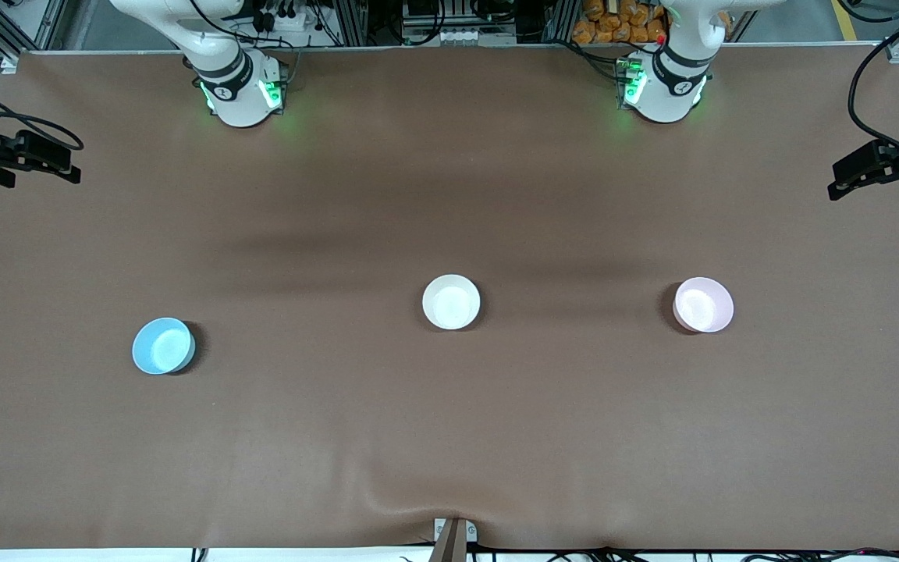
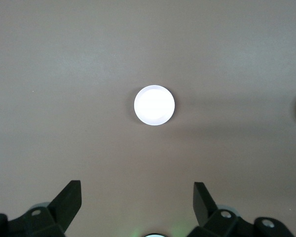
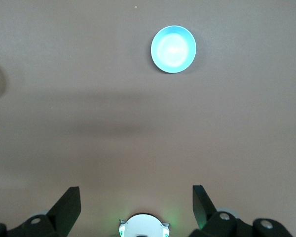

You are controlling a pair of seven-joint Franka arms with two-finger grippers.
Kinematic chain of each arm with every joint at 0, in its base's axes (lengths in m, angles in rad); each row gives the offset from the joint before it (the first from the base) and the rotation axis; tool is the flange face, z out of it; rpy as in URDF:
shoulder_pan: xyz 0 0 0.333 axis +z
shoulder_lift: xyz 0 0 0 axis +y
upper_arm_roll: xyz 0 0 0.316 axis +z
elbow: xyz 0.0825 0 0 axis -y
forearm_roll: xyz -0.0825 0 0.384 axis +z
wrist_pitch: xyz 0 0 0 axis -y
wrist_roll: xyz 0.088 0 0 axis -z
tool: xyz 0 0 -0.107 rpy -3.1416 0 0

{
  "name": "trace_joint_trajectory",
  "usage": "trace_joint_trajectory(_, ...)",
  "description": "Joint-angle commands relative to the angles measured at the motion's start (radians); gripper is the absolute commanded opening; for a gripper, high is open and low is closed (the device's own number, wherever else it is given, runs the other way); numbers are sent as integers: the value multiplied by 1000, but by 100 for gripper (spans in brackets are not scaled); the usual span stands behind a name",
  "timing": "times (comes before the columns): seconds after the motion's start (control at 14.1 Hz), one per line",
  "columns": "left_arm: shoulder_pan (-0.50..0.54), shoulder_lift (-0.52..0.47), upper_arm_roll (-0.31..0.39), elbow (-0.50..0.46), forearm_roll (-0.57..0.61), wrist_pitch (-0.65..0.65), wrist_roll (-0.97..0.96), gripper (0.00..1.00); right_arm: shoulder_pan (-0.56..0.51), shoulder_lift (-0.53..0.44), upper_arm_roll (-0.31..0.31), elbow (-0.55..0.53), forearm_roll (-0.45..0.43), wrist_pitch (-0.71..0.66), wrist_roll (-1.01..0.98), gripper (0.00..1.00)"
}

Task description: Stack pink and blue bowls on white bowl

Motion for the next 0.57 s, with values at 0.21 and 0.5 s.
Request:
trace_joint_trajectory(0.21, 8, 1, -6, 1, 15, 5, 22, 100, 0, -15, -4, -13, 16, 3, 13, 100)
trace_joint_trajectory(0.5, 42, 34, -5, -6, 15, 2, 32, 100, 0, -15, -4, -13, 16, 3, 13, 100)
